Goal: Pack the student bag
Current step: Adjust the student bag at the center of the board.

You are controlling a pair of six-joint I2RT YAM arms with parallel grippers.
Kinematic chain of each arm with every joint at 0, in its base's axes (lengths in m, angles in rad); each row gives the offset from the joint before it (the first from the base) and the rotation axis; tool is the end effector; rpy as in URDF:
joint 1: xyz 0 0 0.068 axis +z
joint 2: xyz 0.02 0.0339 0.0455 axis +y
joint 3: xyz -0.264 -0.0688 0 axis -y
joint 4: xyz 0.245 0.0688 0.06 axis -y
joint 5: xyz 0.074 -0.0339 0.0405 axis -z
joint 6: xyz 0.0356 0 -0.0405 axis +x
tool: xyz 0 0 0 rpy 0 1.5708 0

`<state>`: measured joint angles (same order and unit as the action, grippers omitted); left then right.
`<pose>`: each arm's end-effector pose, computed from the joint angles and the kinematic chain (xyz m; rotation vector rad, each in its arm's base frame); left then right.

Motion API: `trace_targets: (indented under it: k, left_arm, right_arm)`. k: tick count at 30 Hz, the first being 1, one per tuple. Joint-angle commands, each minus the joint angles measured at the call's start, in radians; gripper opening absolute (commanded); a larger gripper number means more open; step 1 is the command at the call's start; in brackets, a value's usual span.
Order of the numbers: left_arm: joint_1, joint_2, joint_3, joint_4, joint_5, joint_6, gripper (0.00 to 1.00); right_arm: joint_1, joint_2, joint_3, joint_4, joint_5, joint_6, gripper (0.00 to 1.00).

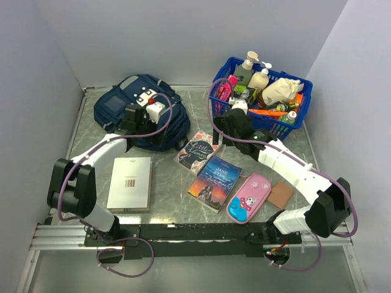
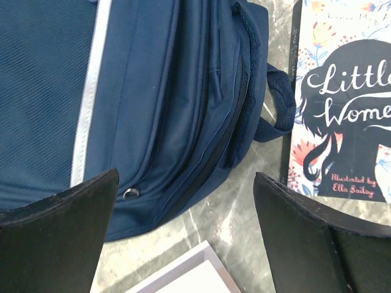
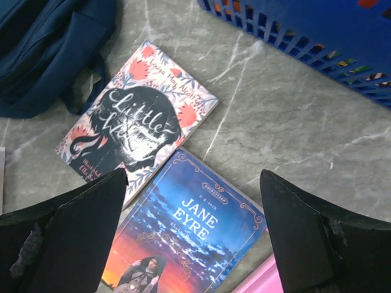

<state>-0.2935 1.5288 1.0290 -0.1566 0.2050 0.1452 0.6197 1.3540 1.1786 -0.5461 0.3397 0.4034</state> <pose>0.3223 -0.1050 0.2461 0.5943 2.1481 -0.3095 0.2476 0.1621 0.3166 -0.0691 2.2469 0.1609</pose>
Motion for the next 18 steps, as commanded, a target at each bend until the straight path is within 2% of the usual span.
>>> trace_targets:
  k: [1, 5, 14, 18]
  left_arm:
    - [-0.016, 0.048, 0.059, 0.088, -0.001, 0.048, 0.96]
    - [-0.027, 0.090, 0.065, 0.123, -0.035, 0.059, 0.96]
    - [-0.065, 0.178, 0.095, 0.131, -0.061, 0.108, 0.98]
    - [-0.081, 0.206, 0.108, 0.115, -0.061, 0.117, 0.81]
  right_arm:
    - [0.008, -0.044, 0.033, -0.021, 0.068, -0.012, 0.98]
    - [0.008, -0.050, 0.032, -0.048, 0.088, -0.003, 0.98]
    - [0.008, -0.176, -0.045, 0.011, 0.042, -0.029, 0.98]
    - [0.008, -0.191, -0.040, 0.003, 0.045, -0.034, 0.97]
